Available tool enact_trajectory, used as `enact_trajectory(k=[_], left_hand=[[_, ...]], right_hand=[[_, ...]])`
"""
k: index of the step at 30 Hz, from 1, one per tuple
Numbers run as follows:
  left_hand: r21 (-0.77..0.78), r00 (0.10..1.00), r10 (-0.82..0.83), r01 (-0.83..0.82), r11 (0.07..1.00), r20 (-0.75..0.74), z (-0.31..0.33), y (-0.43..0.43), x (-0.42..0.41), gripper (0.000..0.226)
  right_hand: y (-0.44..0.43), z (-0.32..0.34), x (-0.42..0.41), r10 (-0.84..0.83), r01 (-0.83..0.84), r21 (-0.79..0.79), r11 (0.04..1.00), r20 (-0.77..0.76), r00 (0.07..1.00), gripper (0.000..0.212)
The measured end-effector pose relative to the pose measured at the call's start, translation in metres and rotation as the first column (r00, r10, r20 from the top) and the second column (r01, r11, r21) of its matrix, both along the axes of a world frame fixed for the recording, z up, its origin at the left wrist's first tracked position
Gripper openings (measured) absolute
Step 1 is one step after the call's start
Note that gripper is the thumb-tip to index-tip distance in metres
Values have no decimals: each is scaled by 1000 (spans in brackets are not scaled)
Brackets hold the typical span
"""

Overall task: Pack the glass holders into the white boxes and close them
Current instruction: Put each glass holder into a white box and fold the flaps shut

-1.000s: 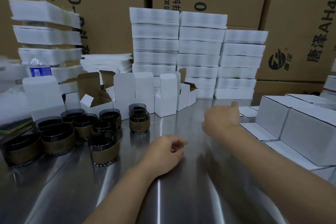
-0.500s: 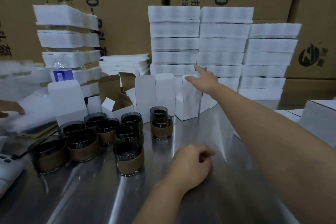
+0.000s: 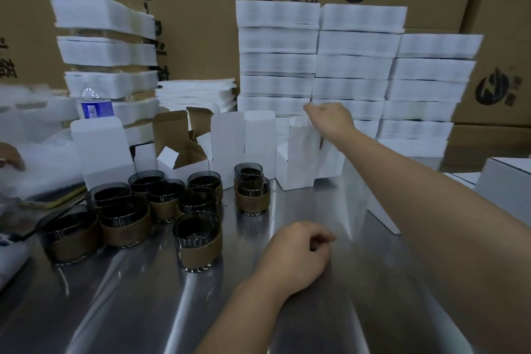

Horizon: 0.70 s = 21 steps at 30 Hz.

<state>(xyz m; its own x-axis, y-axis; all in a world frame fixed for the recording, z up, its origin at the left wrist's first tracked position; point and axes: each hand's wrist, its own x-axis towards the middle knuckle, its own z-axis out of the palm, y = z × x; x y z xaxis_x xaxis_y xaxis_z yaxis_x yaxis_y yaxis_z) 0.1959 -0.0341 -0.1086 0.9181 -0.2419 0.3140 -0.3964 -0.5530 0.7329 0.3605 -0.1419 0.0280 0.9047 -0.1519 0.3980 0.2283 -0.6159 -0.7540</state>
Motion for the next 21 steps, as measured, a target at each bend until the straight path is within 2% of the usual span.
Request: enact_trajectory(k=[4, 7, 10, 12, 14, 18, 21], left_hand=[[-46, 1000, -4, 4, 999, 17, 2, -1, 0, 28], [-106, 1000, 11, -9, 994, 17, 3, -3, -1, 33], [-143, 1000, 22, -22, 989, -1, 7, -4, -4, 35], [-139, 999, 53, -52, 989, -3, 9, -2, -4, 36], [-153, 998, 66, -66, 986, -9, 11, -1, -5, 39], [-140, 998, 55, -49, 989, 40, 10, 2, -7, 62], [-123, 991, 43, -27, 992, 125, 12, 2, -7, 79]], right_hand=[[-17, 16, -30, -56, 64, -83, 994, 98, 994, 32], [-28, 27, -61, -94, 112, -115, 987, 149, 984, 50], [-29, 21, -99, -97, 114, -58, 992, 241, 966, 53], [-25, 6, -126, -106, 116, -27, 993, 245, 964, 56], [-21, -10, -151, -123, 143, -74, 987, 228, 966, 65], [-14, -40, -193, -91, 126, -154, 980, 219, 972, 82], [-9, -56, -217, -59, 83, -110, 990, 199, 978, 87]])
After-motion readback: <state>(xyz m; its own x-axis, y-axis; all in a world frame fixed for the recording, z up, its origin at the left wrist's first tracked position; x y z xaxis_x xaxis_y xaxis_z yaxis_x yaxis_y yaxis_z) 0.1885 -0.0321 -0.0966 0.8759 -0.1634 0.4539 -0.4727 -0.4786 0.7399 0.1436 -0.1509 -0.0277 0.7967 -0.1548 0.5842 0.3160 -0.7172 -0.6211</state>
